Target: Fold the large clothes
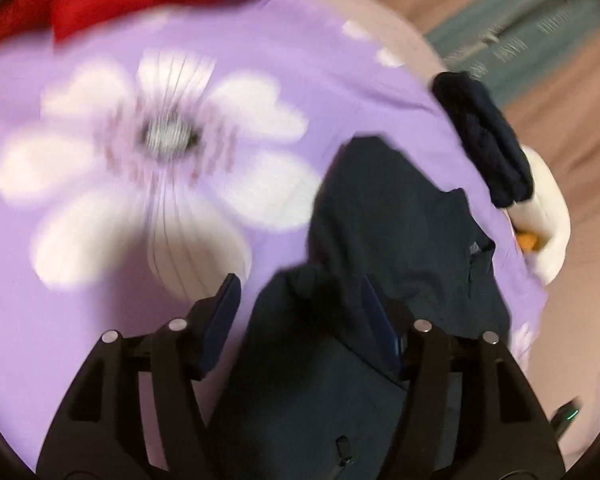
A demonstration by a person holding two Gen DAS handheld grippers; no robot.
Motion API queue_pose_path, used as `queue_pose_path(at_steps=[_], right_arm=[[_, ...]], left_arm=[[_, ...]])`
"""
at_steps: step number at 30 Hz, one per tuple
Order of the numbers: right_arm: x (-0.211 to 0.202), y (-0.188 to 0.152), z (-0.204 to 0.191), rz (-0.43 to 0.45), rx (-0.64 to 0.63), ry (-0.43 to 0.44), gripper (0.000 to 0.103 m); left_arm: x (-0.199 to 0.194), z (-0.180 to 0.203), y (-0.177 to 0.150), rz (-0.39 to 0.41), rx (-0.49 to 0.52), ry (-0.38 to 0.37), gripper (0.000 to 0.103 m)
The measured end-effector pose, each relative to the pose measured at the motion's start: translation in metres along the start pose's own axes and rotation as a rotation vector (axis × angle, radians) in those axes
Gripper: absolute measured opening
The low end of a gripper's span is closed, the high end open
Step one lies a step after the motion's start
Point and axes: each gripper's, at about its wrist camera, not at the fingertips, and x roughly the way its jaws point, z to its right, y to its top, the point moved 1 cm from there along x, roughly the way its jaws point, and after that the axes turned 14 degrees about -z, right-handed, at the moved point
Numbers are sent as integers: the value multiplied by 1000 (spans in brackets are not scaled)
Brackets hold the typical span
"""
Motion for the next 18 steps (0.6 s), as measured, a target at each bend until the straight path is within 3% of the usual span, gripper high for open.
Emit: queue_pose_path(at_steps=[3,6,10,11,15,17,18], right_arm=[[-5,3,-16,54,-86,-23,36],[12,2,-33,16,-187,16,36],[53,-1,-48,-77,-263,-116,36],[64,-2,-46,-94,-269,-156,36],[62,-3,-38,-91,-261,-126,36],[50,-5,-38,-91,-227,-113,38],[33,-9,-36,-66,-204,-73,41]], left_arm=[[-4,34,6,21,165,93,62],[24,79,3,-8,353,187,56],[69,79,-5,-66,397,328,53],[79,71,-7,-86,390,335,54],[75,66,-11,-87,404,330,57],[59,70,-14,-94,392,285,69],[45,73,-20,-80,402,254,83]])
